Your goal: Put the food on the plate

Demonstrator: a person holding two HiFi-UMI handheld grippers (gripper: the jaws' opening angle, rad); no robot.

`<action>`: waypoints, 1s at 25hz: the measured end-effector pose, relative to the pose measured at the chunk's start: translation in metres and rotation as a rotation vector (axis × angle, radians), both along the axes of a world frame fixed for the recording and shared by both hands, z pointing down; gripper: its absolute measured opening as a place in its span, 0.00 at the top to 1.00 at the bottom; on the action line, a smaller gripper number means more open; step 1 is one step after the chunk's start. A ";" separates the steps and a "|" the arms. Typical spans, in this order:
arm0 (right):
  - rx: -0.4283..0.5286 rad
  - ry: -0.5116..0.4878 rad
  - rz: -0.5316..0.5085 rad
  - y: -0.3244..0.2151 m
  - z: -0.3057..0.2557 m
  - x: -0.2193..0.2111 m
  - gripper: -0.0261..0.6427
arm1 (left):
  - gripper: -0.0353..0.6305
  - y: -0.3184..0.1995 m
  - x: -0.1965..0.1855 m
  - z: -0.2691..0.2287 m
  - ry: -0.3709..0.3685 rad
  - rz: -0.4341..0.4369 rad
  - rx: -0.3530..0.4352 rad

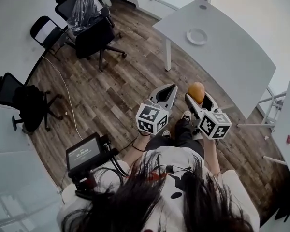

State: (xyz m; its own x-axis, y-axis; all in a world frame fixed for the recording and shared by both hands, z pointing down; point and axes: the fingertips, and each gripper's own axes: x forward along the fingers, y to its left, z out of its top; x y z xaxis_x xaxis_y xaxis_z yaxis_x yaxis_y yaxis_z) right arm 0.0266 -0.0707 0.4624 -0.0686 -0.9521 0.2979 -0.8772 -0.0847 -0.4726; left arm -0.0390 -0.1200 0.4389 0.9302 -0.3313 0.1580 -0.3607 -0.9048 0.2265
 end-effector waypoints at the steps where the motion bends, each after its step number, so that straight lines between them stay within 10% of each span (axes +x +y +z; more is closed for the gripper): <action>1: -0.002 -0.005 0.005 -0.006 0.003 0.007 0.43 | 0.94 -0.005 0.007 0.004 -0.007 0.008 -0.005; 25: -0.022 -0.013 -0.067 -0.209 0.027 0.208 0.43 | 0.94 -0.186 0.216 0.021 -0.083 0.037 0.019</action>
